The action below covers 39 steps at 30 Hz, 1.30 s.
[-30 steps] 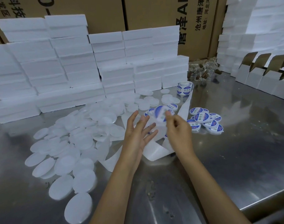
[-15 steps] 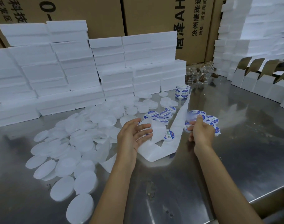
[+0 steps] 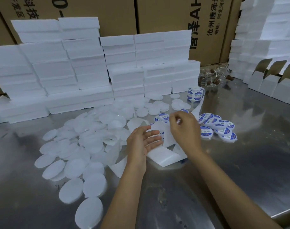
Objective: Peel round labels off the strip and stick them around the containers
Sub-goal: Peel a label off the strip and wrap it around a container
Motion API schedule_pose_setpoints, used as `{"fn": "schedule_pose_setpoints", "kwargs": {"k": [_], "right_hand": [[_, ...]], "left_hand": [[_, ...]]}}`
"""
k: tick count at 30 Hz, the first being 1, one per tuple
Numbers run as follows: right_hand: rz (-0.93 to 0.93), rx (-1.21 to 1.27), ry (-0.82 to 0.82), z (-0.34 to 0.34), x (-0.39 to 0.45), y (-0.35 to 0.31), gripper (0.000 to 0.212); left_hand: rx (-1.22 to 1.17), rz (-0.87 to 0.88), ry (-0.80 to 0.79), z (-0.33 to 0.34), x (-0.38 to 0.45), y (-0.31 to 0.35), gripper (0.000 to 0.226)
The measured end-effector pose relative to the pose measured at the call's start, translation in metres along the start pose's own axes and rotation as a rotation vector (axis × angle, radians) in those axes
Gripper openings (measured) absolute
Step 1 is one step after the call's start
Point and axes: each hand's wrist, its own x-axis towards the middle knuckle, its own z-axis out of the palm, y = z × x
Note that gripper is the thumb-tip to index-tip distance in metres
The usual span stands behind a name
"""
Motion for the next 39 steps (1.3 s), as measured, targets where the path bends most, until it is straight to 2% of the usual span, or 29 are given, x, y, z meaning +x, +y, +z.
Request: {"fn": "schedule_pose_setpoints", "kwargs": {"k": [3,6,10,15,18,22,24,27,31,33,35,39], "right_hand": [[-0.06,0.005,-0.201,0.035,0.032,-0.02,0.02],[0.003,-0.069,-0.414,0.08,0.063,-0.031,0.019],[0.115,-0.16,-0.61,0.127,0.085,-0.033,0.031],[0.171,-0.189,-0.659,0.16,0.089,-0.031,0.01],[0.193,-0.19,-0.587,0.166,0.09,-0.029,0.027],[0.233,-0.068,-0.466,0.146,0.097,-0.025,0.041],[0.261,0.07,-0.47,0.127,0.102,-0.025,0.041],[0.283,0.255,-0.618,0.087,0.099,-0.026,0.022],[0.217,0.402,-0.844,0.026,0.074,-0.026,0.025],[0.2,0.452,-0.969,0.004,0.058,-0.026,0.024],[0.212,0.504,-1.029,-0.01,0.044,-0.024,0.021],[0.27,0.467,-0.862,-0.036,0.036,-0.01,0.016]], "left_hand": [[0.014,0.001,0.001,-0.003,0.004,-0.002,0.019],[0.01,-0.002,0.019,-0.008,0.012,-0.002,0.02],[-0.012,-0.02,0.031,-0.013,0.018,-0.003,0.02],[-0.024,-0.007,0.042,-0.015,0.031,-0.003,0.023],[-0.066,-0.02,0.036,-0.018,0.034,-0.003,0.025],[-0.128,-0.035,0.045,-0.02,0.036,-0.002,0.025],[-0.148,-0.031,0.047,-0.02,0.035,0.0,0.022],[-0.177,0.002,0.042,-0.017,0.033,0.005,0.025],[-0.197,0.103,-0.053,-0.008,0.023,0.013,0.034],[-0.109,0.177,-0.142,-0.002,0.016,0.012,0.038],[0.019,0.243,-0.194,0.003,0.01,0.008,0.032],[0.188,0.354,-0.204,0.007,0.002,0.003,0.025]]}}
